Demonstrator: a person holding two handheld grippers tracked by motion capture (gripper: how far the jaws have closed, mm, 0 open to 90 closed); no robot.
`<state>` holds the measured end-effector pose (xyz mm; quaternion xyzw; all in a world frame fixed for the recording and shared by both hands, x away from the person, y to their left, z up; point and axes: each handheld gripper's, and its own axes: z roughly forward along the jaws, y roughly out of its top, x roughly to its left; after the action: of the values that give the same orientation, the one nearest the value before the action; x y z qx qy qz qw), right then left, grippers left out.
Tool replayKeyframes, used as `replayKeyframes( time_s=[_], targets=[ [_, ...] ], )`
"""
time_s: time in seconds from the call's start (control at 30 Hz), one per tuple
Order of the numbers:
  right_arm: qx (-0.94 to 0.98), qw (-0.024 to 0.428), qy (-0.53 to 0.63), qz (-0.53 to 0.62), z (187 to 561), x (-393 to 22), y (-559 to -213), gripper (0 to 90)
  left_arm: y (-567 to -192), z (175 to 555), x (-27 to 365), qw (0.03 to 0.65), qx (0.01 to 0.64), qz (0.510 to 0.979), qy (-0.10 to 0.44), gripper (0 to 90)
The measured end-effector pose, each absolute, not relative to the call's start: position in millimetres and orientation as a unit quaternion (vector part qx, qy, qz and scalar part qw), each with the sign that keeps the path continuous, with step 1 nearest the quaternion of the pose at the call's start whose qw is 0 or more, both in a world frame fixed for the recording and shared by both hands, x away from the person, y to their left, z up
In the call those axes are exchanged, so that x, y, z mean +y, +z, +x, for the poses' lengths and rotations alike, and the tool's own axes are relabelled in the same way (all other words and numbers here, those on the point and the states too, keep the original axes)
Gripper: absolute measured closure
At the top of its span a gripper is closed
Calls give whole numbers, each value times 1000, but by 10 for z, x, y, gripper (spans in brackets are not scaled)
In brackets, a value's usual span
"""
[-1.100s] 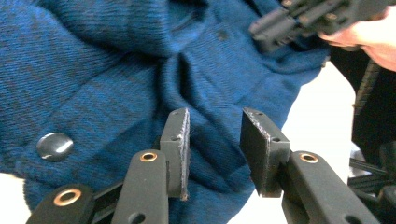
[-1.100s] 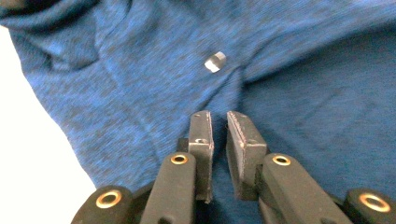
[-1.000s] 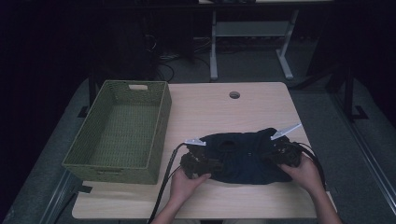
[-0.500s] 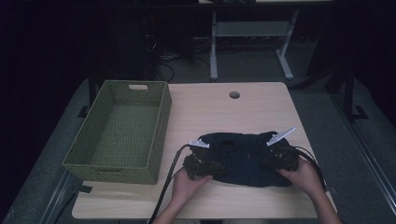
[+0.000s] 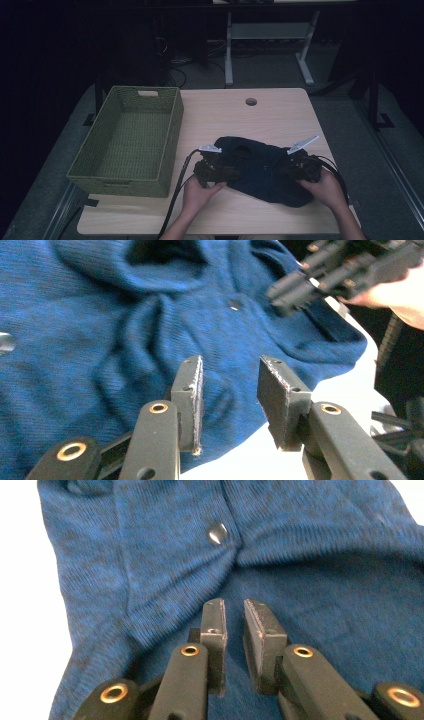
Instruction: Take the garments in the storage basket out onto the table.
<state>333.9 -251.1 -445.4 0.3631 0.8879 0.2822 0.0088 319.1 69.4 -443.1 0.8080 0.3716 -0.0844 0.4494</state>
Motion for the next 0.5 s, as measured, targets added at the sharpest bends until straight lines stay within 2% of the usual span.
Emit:
replayKeyframes(
  time_s=[0.17, 0.5],
  targets=[
    [896, 3, 267, 353, 3289, -2494, -4523, 808, -4543, 3193, 620, 418, 369, 825, -92, 628],
    [909, -26, 273, 313, 3178, -2284, -4532, 825, -4602, 3429, 703, 414, 408, 811, -66, 626]
  ],
)
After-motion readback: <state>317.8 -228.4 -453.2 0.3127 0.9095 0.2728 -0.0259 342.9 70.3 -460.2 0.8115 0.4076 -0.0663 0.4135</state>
